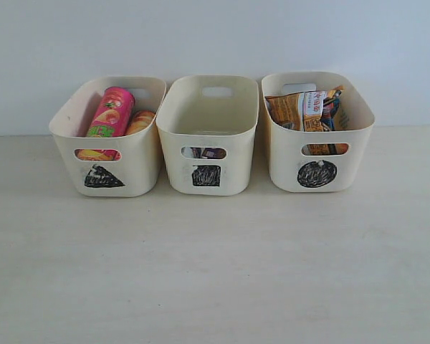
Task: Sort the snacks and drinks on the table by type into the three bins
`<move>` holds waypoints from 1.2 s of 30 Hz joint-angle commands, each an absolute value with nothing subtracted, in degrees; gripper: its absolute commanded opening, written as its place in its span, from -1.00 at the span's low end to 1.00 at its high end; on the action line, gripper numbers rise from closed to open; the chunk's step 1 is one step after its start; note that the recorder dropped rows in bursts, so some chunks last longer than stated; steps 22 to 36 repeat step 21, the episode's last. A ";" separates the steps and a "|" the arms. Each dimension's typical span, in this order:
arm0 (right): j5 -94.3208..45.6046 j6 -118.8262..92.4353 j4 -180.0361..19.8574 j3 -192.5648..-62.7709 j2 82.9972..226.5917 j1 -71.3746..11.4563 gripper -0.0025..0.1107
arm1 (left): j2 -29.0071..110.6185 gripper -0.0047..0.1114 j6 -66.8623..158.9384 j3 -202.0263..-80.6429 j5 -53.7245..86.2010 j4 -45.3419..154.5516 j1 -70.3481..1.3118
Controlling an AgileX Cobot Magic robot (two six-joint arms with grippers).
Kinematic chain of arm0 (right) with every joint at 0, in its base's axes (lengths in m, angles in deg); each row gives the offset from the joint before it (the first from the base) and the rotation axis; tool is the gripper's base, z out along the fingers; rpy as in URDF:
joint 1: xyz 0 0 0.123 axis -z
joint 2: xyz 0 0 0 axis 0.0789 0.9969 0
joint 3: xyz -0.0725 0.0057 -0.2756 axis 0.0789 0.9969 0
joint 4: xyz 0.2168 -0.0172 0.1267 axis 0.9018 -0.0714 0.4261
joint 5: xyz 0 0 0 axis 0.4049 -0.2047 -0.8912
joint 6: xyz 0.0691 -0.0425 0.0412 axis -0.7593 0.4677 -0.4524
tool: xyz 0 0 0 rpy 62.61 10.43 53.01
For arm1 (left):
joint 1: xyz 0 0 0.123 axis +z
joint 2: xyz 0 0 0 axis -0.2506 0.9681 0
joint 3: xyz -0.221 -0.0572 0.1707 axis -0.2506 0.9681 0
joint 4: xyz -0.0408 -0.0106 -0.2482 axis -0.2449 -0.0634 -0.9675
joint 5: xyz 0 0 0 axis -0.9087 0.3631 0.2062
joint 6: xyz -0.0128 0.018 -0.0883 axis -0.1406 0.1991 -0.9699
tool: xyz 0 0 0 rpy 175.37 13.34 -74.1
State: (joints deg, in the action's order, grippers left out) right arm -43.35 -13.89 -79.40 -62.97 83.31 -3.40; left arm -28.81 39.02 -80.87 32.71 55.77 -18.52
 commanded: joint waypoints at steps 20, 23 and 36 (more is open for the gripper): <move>-42.85 -13.89 -79.37 -62.77 83.00 -3.61 -0.96 | -29.01 -0.85 38.61 -80.64 32.74 55.32 -18.36; -42.85 -13.89 -79.37 -62.77 83.00 -3.61 -0.96 | -29.01 -0.85 38.61 -80.64 32.74 55.32 -18.36; -42.85 -13.89 -79.37 -62.77 83.00 -3.61 -0.96 | -29.01 -0.85 38.61 -80.64 32.74 55.32 -18.36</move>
